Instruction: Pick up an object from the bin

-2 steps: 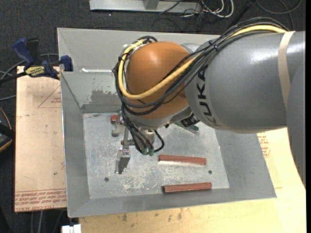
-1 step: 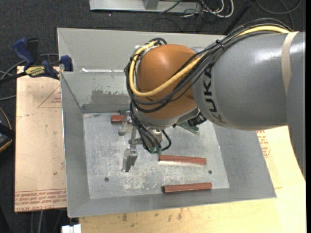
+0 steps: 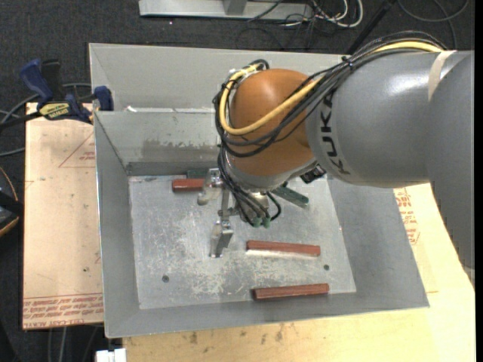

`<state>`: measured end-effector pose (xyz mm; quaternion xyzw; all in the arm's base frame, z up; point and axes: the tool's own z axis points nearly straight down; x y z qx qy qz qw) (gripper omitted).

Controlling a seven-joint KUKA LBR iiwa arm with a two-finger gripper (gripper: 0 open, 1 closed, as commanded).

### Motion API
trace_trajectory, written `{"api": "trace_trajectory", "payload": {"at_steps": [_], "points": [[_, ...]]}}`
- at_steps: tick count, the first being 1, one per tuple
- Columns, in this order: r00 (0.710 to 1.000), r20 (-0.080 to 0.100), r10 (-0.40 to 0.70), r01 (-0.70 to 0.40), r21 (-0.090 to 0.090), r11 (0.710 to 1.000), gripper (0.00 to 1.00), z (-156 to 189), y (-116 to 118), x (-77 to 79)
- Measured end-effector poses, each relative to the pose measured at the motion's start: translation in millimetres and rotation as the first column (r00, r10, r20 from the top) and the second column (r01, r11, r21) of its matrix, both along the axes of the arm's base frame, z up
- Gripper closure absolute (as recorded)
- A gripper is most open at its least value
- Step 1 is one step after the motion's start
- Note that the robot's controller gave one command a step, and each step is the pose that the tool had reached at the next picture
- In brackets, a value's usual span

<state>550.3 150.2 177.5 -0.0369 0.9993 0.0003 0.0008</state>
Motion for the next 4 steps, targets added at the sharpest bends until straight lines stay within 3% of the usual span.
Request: {"api": "trace_trajectory", "payload": {"at_steps": [1,2,3,4], "points": [[1.000,-0.008,0.006,-0.006,-0.001,1.000,0.00,2.6,-29.7,5.1],[0.997,0.005,0.082,-0.082,0.001,0.997,0.00,-23.3,-64.4,-1.6],[0.992,0.005,0.123,-0.123,0.000,0.992,0.00,-81.7,-75.0,8.4],[0.952,0.015,0.305,-0.305,-0.001,0.952,1.00,-96.5,-127.7,-7.5]]}}
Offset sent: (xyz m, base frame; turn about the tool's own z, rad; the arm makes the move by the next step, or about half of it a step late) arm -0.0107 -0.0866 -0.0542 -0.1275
